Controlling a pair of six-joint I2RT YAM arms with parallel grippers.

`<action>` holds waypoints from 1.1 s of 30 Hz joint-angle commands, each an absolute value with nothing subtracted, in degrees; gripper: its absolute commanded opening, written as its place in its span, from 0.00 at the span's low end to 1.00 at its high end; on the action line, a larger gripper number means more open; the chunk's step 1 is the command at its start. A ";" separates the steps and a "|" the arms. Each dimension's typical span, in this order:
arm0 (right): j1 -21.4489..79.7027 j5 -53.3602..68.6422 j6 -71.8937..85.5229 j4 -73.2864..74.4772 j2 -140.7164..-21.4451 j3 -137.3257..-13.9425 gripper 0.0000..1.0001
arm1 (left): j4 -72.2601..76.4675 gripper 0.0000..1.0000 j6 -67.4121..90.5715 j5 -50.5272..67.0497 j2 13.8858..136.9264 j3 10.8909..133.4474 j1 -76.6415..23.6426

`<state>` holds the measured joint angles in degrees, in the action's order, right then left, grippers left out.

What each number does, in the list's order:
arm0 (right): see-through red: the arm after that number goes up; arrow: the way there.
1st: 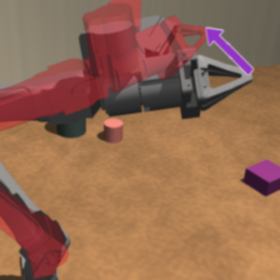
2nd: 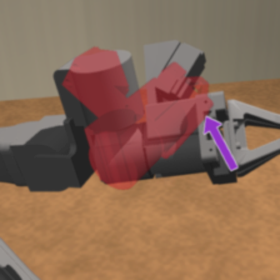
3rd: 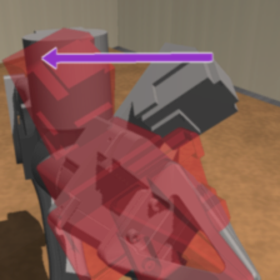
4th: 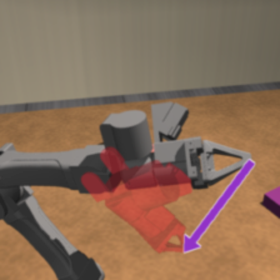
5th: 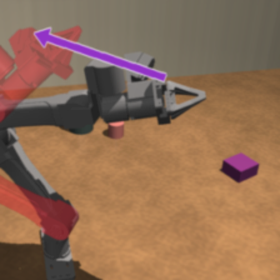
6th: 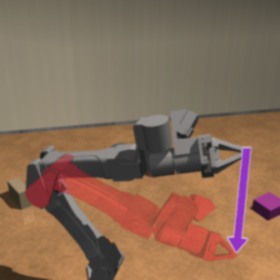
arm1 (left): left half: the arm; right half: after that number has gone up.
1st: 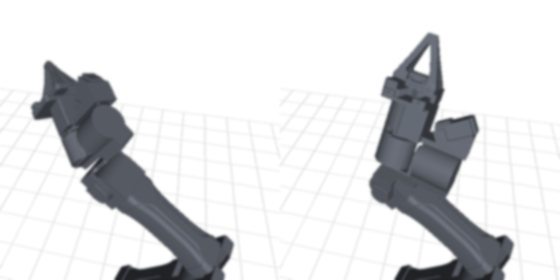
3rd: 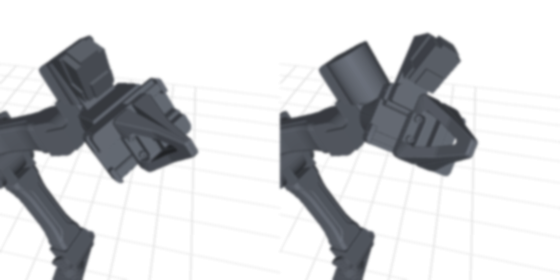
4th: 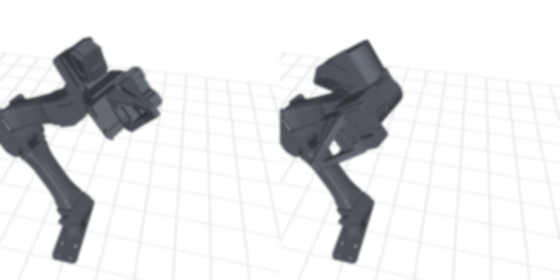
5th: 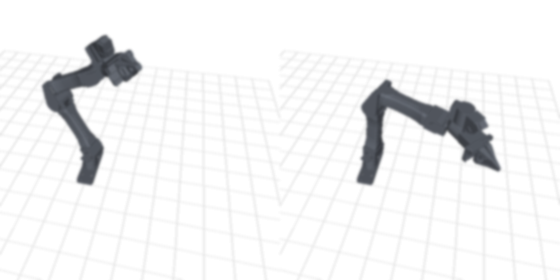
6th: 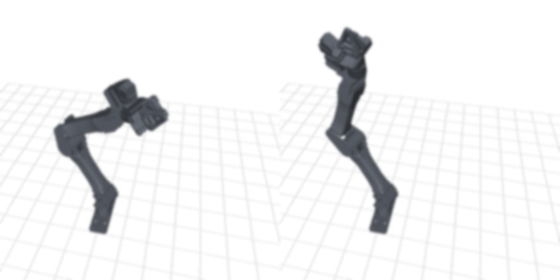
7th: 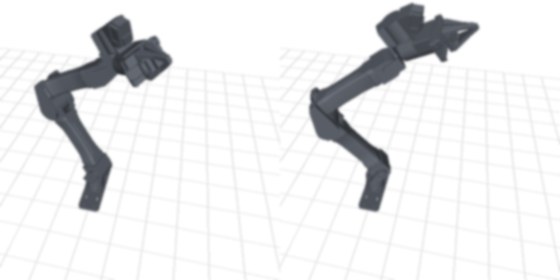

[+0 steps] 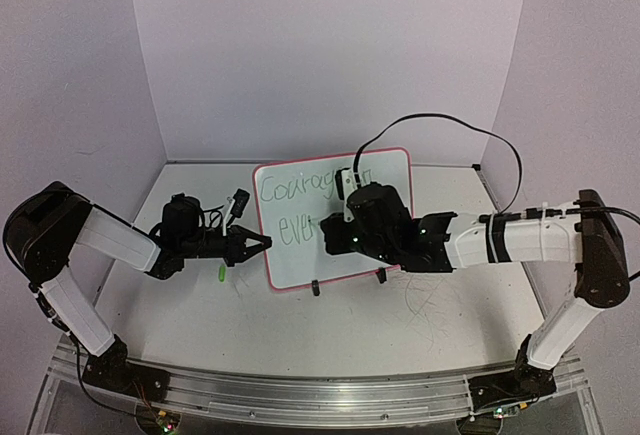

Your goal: Write a sentence on the whiteboard

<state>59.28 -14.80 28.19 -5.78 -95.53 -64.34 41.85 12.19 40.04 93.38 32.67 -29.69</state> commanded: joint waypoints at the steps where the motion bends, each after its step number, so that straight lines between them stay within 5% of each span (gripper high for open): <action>1: 58.76 -14.32 29.53 -5.28 -94.10 -62.33 0.00 | 41.22 0.00 8.53 35.06 91.74 34.72 -29.36; 33: 58.43 -19.92 26.30 -8.51 -86.97 -60.27 0.00 | 41.01 0.00 8.51 35.07 91.73 34.72 -29.37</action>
